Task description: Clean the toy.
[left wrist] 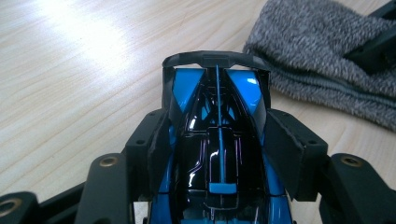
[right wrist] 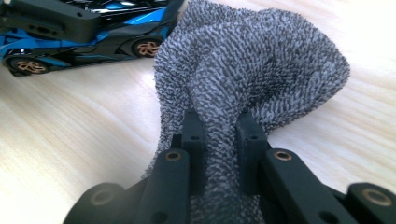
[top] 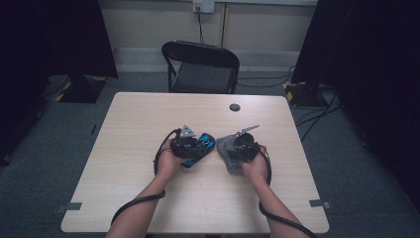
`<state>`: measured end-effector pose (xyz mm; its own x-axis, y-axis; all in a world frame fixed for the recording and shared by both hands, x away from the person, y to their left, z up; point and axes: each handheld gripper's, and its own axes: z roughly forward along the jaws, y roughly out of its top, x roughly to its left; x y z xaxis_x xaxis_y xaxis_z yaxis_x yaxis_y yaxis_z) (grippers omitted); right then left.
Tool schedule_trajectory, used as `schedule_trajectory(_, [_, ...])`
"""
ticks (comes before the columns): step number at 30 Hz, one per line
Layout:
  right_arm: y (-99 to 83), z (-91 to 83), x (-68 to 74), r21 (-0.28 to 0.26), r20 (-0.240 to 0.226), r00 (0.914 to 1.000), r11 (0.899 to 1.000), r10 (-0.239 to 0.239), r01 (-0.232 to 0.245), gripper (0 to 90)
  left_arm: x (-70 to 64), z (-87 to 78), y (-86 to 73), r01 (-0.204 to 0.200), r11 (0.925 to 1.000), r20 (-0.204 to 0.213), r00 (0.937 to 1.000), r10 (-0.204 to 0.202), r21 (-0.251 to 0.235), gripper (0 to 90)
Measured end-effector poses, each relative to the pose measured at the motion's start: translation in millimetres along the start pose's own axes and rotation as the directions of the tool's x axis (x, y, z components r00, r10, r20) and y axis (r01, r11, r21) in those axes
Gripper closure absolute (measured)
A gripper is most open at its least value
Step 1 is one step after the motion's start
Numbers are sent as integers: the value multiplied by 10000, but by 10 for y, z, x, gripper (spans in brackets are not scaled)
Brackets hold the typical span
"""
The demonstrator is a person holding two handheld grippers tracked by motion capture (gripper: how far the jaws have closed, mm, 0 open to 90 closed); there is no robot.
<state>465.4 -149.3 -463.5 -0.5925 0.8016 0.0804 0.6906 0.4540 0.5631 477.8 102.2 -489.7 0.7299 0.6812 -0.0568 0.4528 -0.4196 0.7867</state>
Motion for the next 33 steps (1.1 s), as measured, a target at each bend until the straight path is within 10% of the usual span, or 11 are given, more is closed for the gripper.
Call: schedule_trajectory(33, [-99,72,286,374,-809,9936,9959,-790,822,775,-4,-6,-1,15,10000,-34,10000,-15,29,413])
